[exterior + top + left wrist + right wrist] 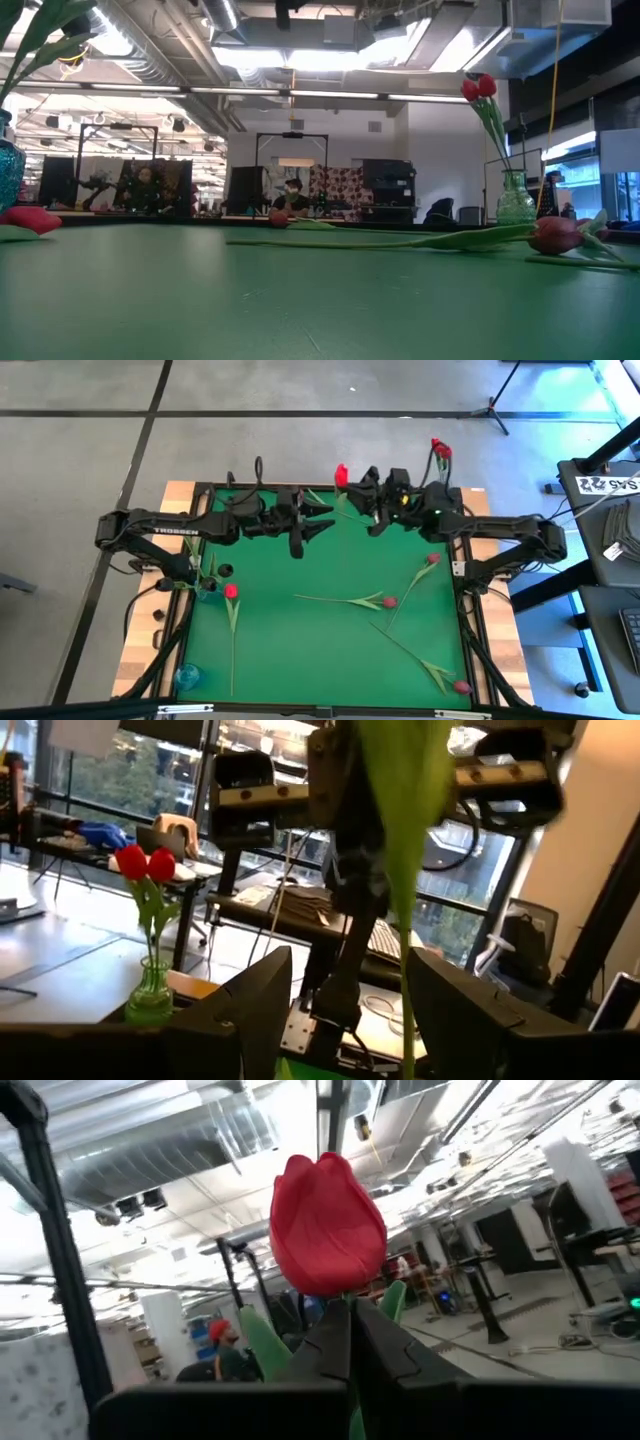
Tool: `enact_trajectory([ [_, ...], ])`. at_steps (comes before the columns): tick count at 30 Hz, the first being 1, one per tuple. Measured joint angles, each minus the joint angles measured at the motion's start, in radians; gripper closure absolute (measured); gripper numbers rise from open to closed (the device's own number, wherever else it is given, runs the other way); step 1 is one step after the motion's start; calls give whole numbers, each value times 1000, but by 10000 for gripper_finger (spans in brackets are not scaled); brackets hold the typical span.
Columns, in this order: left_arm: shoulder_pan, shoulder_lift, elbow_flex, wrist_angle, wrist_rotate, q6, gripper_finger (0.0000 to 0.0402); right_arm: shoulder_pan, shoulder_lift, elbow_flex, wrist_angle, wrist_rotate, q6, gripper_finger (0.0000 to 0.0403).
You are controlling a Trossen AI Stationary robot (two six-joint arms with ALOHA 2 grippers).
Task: Sort flowers into vase by color
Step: Put the red tulip into the green vase
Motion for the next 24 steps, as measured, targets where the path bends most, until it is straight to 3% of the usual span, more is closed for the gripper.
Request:
enact_trajectory([
  [12,1,15,1,15,0,-32,224,-2,104,0,86,32,4,403],
  [16,0,14,0,19,-3,-90,270,-3,111,0,71,40,-21,403],
  [22,1,8,0,-14,-7,-118,379,-2,111,0,57,42,-39,399],
  [24,1,4,0,-45,-6,-118,389,-2,111,0,35,37,-35,387],
])
